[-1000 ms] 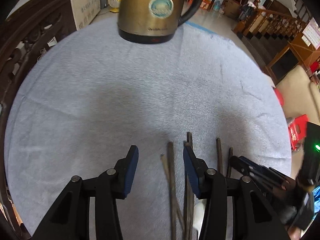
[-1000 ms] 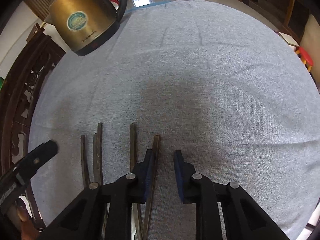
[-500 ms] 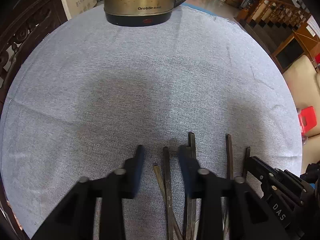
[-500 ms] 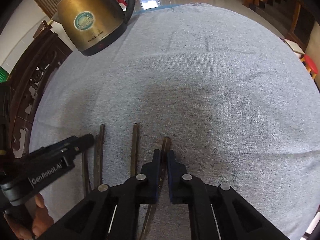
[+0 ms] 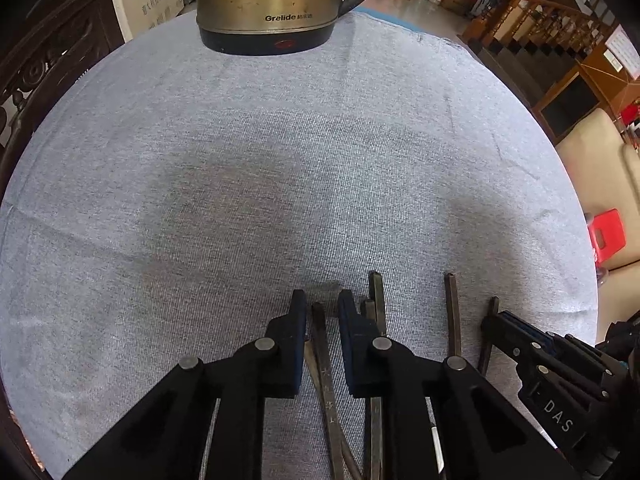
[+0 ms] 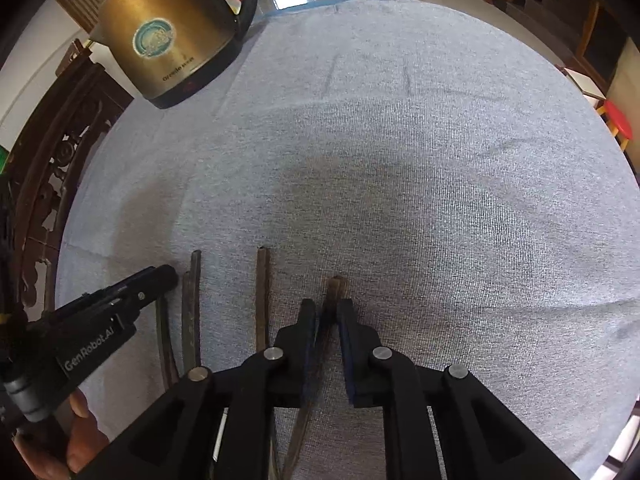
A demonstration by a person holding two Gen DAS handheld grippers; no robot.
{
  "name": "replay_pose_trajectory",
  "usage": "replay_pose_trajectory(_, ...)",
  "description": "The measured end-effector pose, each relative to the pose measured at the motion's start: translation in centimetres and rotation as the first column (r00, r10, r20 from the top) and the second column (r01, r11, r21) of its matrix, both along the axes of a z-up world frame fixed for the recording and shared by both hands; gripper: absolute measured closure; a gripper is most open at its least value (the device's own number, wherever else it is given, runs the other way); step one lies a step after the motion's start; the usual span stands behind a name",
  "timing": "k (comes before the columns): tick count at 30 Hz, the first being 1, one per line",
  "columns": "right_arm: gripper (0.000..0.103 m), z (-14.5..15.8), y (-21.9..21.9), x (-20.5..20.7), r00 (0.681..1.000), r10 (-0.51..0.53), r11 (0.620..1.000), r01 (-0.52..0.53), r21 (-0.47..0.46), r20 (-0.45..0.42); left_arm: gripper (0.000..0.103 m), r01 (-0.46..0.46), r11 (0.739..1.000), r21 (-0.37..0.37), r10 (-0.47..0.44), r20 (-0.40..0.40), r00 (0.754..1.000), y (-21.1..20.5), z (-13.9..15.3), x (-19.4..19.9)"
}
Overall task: Organize utensils
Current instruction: 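Close the right gripper on a chopstick while the left gripper grasps another chopstick, then lift both held chopsticks upright off the cloth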
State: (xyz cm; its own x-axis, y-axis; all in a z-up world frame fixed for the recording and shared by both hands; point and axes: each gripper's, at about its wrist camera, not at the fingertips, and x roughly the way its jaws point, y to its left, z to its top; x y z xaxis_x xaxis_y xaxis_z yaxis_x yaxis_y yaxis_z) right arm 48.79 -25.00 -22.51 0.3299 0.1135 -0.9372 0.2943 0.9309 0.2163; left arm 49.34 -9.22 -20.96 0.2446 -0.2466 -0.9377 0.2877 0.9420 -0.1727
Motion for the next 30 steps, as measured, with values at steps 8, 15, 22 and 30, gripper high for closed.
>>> replay_pose_trajectory(8, 0.095, -0.2, 0.5, 0.1, 0.998, 0.025, 0.999, -0.023, -0.024, 0.061, 0.097, -0.036, 0.999, -0.016, 0.037, 0.045, 0.998, 1.4, 0.9, -0.8)
replay_pose_trajectory(15, 0.095, 2.3, -0.5, -2.6, 0.983, 0.022, 0.999, -0.029, 0.036, 0.182, 0.097, -0.06, 0.992, -0.11, 0.074, 0.127, 0.989, 4.8, 5.1, -3.6)
replay_pose_trajectory(22, 0.096, 8.0, -0.7, -8.0, 0.928, 0.024, 0.999, -0.037, 0.03, 0.371, 0.098, -0.037, 0.983, -0.182, 0.092, 0.303, 0.949, 7.4, 12.2, -9.6)
replay_pose_trajectory(30, 0.096, 13.9, 0.0, -16.2, 0.827, 0.031, 0.999, -0.019, -0.027, 0.561, 0.098, -0.014, 0.97, -0.241, 0.134, 0.491, 0.861, 9.3, 17.8, -18.6)
